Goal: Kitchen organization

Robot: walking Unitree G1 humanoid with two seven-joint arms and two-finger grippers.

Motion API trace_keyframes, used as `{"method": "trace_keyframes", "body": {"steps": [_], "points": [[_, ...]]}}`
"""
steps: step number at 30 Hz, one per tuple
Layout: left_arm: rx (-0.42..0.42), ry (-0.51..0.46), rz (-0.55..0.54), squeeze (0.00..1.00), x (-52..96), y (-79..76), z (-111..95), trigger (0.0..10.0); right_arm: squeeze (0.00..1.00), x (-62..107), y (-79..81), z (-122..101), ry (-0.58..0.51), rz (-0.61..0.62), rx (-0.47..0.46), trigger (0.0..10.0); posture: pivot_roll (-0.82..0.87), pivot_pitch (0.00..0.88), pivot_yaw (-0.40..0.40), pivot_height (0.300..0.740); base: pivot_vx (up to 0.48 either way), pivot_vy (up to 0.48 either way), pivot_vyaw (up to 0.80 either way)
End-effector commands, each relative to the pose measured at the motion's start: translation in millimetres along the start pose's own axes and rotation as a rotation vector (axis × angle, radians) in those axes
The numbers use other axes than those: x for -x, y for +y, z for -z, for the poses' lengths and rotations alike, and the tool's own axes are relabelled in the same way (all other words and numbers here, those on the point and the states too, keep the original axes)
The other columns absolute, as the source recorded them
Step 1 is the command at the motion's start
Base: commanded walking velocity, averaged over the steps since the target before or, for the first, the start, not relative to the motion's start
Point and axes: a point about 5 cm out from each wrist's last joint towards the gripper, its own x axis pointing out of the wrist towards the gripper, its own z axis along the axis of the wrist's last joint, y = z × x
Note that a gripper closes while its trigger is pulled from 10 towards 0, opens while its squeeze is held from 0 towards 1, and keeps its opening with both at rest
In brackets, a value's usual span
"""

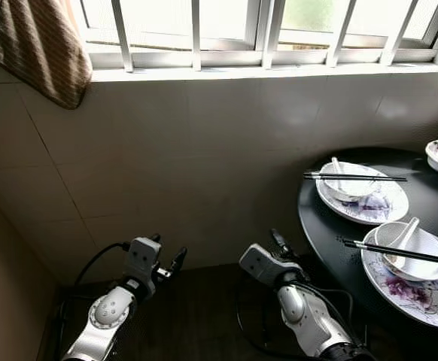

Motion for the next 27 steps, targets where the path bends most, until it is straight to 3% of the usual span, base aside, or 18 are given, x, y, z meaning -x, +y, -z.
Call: {"method": "trace_keyframes", "body": {"steps": [1, 4, 6, 10, 11, 15, 17, 21, 27], "points": [[-0.001, -0.010, 0.007, 0.00, -1.3, -1.0, -3, 10.0, 0.00, -0.2, -4.4, 3, 0.013, 0.005, -0.027, 10.0, -0.04, 0.000, -0.048, 0.740, 0.000, 0.000, -0.52], [-0.001, -0.010, 0.007, 0.00, -1.3, -1.1, -3, 10.0, 0.00, -0.6, -6.3, 4, 0.023, 0.005, -0.064, 10.0, -0.04, 0.000, -0.048, 0.740, 0.000, 0.000, -0.80], [0.000, -0.010, 0.007, 0.00, -1.2, -1.1, -3, 10.0, 0.00, -1.5, -9.5, -1, -0.021, 0.022, 0.004, 10.0, -0.04, 0.000, -0.047, 0.740, 0.000, 0.000, -0.80], [0.000, -0.010, 0.008, 0.00, -1.2, -1.2, -3, 10.0, 0.00, -1.6, -7.9, -5, -0.050, 0.019, 0.016, 10.0, -0.04, 0.000, -0.047, 0.740, 0.000, 0.000, -0.80], [0.000, -0.011, 0.008, 0.00, -1.2, -1.3, -3, 10.0, 0.00, 0.5, -2.7, -18, -0.143, -0.013, 0.005, 10.0, -0.04, 0.000, -0.046, 0.740, 0.000, 0.000, -0.76], [0.001, -0.011, 0.008, 0.00, -1.1, -1.3, -3, 10.0, 0.00, 2.7, -0.1, -26, -0.205, -0.032, 0.008, 10.0, -0.04, 0.000, -0.046, 0.740, 0.000, 0.000, -0.38], [0.002, -0.011, 0.008, 0.00, -1.0, -1.5, -3, 10.0, 0.00, -0.7, -9.9, -11, -0.101, 0.072, 0.178, 10.0, -0.04, 0.000, -0.047, 0.740, 0.000, 0.000, 0.00], [0.002, -0.010, 0.008, 0.00, -1.0, -1.6, -3, 10.0, 0.00, -1.8, -28.2, 0, -0.035, 0.192, 0.275, 10.0, -0.04, 0.000, -0.046, 0.740, 0.000, 0.000, 0.00], [0.003, -0.010, 0.009, 0.00, -1.6, -1.8, -3, 10.0, 0.00, 0.3, -48.2, 15, 0.067, 0.315, 0.331, 10.0, -0.04, 0.000, -0.049, 0.740, 0.000, 0.000, 0.00]]}}
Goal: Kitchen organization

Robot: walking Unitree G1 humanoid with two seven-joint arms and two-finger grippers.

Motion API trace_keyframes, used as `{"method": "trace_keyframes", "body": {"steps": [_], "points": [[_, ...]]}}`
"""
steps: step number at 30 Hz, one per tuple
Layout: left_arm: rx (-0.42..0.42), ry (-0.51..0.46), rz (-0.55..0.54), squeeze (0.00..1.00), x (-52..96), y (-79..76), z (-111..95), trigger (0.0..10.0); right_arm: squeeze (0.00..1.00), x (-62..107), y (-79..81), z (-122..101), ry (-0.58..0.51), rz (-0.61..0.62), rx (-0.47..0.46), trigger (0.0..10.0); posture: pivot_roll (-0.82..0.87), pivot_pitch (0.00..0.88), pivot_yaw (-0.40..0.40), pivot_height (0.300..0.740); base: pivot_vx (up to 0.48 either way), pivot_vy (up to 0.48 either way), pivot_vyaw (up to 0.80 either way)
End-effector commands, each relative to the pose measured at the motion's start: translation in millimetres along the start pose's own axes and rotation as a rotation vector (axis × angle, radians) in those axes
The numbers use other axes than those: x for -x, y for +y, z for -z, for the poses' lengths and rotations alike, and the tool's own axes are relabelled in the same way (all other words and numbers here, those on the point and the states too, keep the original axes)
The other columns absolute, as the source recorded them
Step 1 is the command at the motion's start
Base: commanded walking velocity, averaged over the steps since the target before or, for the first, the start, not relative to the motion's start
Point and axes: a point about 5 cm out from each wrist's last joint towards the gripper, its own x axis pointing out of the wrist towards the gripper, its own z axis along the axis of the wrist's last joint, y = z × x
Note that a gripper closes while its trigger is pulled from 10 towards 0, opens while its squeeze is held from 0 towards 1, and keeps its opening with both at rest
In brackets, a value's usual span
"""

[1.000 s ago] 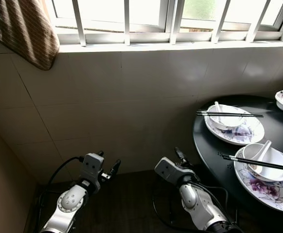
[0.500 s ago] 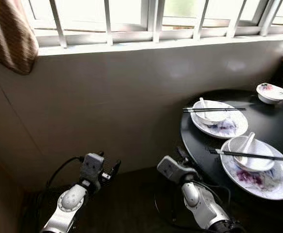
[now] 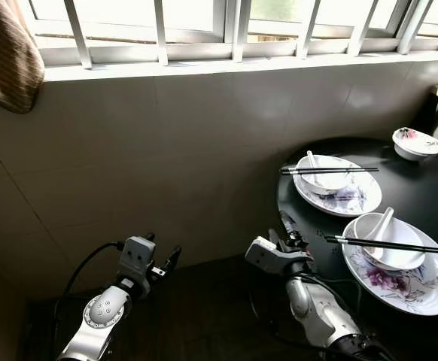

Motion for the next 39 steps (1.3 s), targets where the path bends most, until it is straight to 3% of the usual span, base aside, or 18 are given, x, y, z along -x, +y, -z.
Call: {"method": "trace_keyframes", "body": {"steps": [1, 11, 39], "points": [[0.003, -0.009, 0.014, 0.00, -2.3, -3.8, -3, 10.0, 0.00, -1.1, -8.1, 10, 0.045, 0.045, 0.039, 10.0, -0.04, 0.000, -0.049, 0.740, 0.000, 0.000, 0.00], [0.004, -0.008, 0.015, 0.00, -3.2, -4.4, -3, 10.0, 0.00, 4.6, -4.1, 33, 0.244, 0.044, -0.020, 10.0, -0.04, 0.000, -0.051, 0.740, 0.000, 0.000, 0.00], [0.017, -0.013, 0.017, 0.00, -4.4, -6.6, -3, 10.0, 0.00, 10.0, -8.8, 51, 0.303, 0.022, 0.003, 10.0, -0.06, 0.000, -0.054, 0.740, 0.000, 0.000, 0.00]]}}
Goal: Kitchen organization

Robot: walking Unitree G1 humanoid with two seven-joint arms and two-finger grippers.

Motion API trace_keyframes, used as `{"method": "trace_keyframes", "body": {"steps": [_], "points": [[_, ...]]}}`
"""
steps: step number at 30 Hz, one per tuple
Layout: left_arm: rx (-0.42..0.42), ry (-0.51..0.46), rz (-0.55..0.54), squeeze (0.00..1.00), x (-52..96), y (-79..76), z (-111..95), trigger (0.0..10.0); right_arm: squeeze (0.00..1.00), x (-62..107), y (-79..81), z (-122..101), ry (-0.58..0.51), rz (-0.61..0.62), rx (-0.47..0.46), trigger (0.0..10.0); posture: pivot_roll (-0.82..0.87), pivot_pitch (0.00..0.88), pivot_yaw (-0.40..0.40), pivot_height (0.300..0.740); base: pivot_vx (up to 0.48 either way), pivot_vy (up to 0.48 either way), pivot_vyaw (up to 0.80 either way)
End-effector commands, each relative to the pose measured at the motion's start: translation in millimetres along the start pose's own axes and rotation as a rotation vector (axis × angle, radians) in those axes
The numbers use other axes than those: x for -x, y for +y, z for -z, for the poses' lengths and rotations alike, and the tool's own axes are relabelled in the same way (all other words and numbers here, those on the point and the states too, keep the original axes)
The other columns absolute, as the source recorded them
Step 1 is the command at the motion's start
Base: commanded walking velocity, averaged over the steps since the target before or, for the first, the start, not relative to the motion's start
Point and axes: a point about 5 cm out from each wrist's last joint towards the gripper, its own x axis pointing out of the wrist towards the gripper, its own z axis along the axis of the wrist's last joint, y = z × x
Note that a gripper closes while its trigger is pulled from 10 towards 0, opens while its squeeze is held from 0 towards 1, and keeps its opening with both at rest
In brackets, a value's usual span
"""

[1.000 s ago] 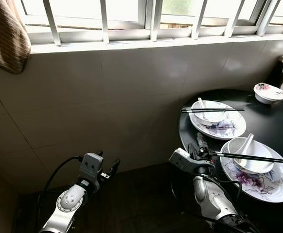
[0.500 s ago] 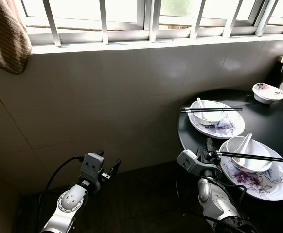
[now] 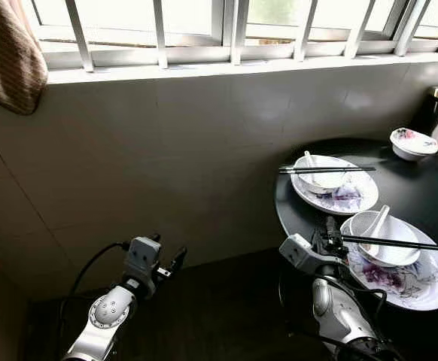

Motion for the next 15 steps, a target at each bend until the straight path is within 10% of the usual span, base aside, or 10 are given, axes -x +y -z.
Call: {"method": "trace_keyframes", "body": {"steps": [1, 15], "points": [[0.006, -0.010, 0.009, 0.00, -2.6, -2.0, -3, 10.0, 0.00, -1.6, -4.8, 11, 0.036, -0.002, -0.013, 10.0, -0.06, 0.000, -0.054, 0.740, 0.000, 0.000, 0.00], [0.008, -0.014, 0.006, 0.00, -4.5, -1.8, -4, 10.0, 0.00, -14.4, -14.7, 19, -0.001, -0.017, -0.016, 10.0, -0.05, 0.000, -0.061, 0.740, 0.000, 0.000, 0.00]]}}
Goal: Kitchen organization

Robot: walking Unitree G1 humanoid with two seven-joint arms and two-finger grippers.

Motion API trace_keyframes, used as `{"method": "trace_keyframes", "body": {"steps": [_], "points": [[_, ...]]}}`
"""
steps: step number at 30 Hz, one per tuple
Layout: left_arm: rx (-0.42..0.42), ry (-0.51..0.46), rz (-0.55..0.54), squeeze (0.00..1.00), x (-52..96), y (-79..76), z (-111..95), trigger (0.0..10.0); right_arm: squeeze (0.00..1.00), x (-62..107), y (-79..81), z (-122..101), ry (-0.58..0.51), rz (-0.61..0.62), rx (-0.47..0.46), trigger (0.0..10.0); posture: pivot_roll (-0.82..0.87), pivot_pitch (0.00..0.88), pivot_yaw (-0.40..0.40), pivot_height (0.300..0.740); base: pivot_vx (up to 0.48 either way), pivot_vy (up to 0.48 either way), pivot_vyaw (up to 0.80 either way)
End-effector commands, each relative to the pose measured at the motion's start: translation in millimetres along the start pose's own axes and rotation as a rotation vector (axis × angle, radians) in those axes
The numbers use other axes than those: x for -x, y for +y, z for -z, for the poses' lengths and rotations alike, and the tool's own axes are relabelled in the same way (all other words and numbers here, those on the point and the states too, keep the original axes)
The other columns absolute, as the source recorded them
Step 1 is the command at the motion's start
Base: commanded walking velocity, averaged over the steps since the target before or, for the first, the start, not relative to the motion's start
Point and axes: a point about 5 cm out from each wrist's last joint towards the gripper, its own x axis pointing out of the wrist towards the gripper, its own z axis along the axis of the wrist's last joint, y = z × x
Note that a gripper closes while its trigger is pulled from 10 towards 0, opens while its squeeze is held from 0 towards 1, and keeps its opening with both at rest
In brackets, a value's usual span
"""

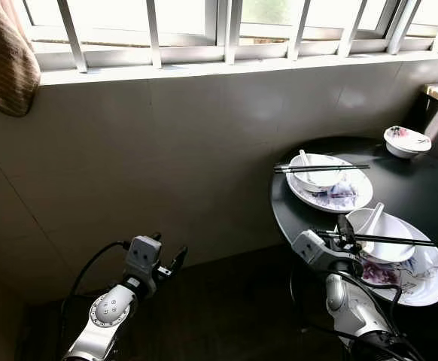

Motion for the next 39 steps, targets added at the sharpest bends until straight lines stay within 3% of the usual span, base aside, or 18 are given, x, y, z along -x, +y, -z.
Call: {"method": "trace_keyframes", "body": {"steps": [1, 4, 5, 7, 8, 9, 11, 23, 29, 36, 39], "points": [[0.008, -0.006, 0.006, 0.00, -2.7, -1.7, -2, 10.0, 0.00, -3.7, -3.6, 5, 0.009, -0.002, 0.002, 10.0, -0.05, 0.000, -0.061, 0.740, 0.000, 0.000, 0.00], [0.008, -0.006, 0.006, 0.00, -2.8, -1.8, -2, 10.0, 0.00, -5.2, -4.3, 7, 0.016, -0.005, 0.001, 10.0, -0.05, 0.000, -0.062, 0.740, 0.000, 0.000, 0.00], [0.008, -0.006, 0.005, 0.00, -2.7, -1.7, -2, 10.0, 0.00, -6.0, -4.8, 8, 0.017, -0.007, 0.000, 8.6, -0.05, 0.000, -0.062, 0.740, 0.000, 0.000, 0.00], [0.008, -0.006, 0.005, 0.00, -2.7, -1.7, -2, 10.0, 0.00, -6.4, -5.1, 9, 0.017, -0.007, 0.001, 8.6, -0.05, 0.000, -0.062, 0.740, 0.000, 0.000, 0.00], [0.009, -0.007, 0.004, 0.00, -2.6, -1.5, -2, 10.0, 0.00, -7.2, -5.9, 11, 0.020, -0.009, 0.003, 1.9, -0.05, 0.000, -0.063, 0.740, 0.000, 0.000, 0.00], [0.009, -0.007, 0.004, 0.00, -2.6, -1.4, -2, 10.0, 0.00, -7.5, -6.4, 12, 0.019, -0.009, 0.006, 0.4, -0.05, 0.000, -0.063, 0.740, 0.000, 0.000, 0.00], [0.009, -0.007, 0.004, 0.00, -2.5, -1.2, -2, 10.0, 0.00, -7.9, -6.9, 12, 0.012, -0.007, 0.011, 0.0, -0.05, 0.000, -0.063, 0.740, 0.000, 0.000, 0.00], [0.010, -0.005, 0.004, 0.00, -2.4, -0.7, -2, 10.0, 0.00, -8.0, -4.0, 13, -0.022, -0.006, 0.059, 0.0, -0.04, 0.000, -0.061, 0.740, 0.000, 0.000, 0.00], [0.013, -0.005, 0.003, 0.00, -2.6, -0.9, -2, 10.0, 0.00, -4.8, 2.7, 9, -0.050, -0.007, 0.130, 0.0, -0.04, 0.000, -0.061, 0.740, 0.000, 0.000, 0.00], [0.021, -0.006, 0.004, 0.00, -3.2, -1.8, -3, 10.0, 0.00, -8.5, -8.7, 4, -0.131, 0.085, 0.377, 0.0, -0.05, 0.000, -0.062, 0.740, 0.000, 0.000, 0.00], [0.025, -0.006, 0.005, 0.00, -3.6, -2.4, -3, 10.0, 0.00, -11.7, -16.5, -1, -0.155, 0.130, 0.435, 0.0, -0.05, 0.000, -0.062, 0.740, 0.000, 0.000, 0.00]]}}
